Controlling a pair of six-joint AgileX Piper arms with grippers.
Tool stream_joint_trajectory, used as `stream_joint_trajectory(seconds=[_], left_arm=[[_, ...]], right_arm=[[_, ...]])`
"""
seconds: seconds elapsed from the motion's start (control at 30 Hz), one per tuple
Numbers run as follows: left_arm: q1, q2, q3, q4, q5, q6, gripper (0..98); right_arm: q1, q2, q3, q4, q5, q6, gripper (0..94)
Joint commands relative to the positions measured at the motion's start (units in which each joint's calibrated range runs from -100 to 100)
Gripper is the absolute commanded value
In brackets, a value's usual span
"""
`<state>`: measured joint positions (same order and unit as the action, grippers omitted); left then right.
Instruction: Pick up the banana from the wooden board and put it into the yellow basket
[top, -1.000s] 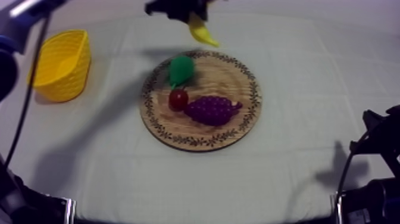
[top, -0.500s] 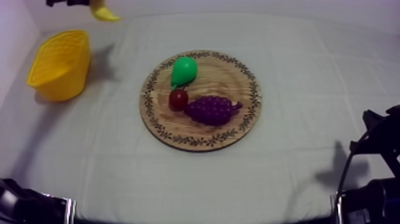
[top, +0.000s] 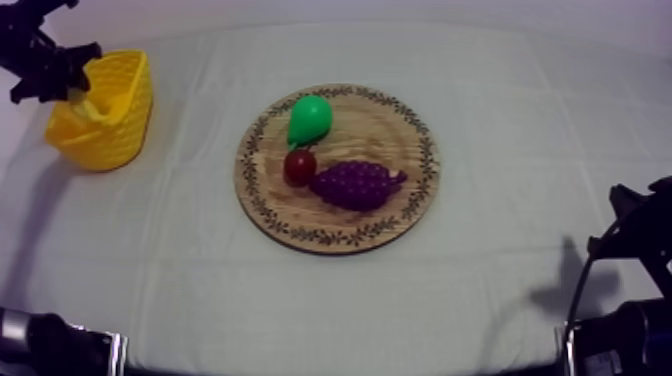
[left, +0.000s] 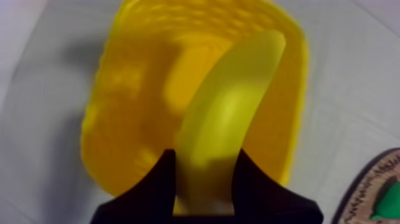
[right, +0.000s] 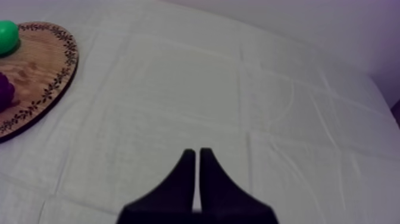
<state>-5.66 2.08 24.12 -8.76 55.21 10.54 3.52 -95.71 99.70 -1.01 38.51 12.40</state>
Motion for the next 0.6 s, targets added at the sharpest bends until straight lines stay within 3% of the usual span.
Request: stream_joint_trajectory(seconds=[0.0,0.33,0.57], left_arm=[[-2.34,0.40,0.99,0.02,-2.22,-1.53,23.3],[-4.33,4.97,-0.62,-0.04,-8.10,-4.81,25.7],[-4.19,8.95,-3.15,0.87,-9.75,-7.27,49.9]], right_arm=[[0.00,0.04,-0.03,0.01,0.04,-0.02,0.6],[0.00,0.04,-0.03,0.01,0.04,-0.02,0.6],[0.00,0.04,-0.03,0.01,0.04,-0.02,0.6]])
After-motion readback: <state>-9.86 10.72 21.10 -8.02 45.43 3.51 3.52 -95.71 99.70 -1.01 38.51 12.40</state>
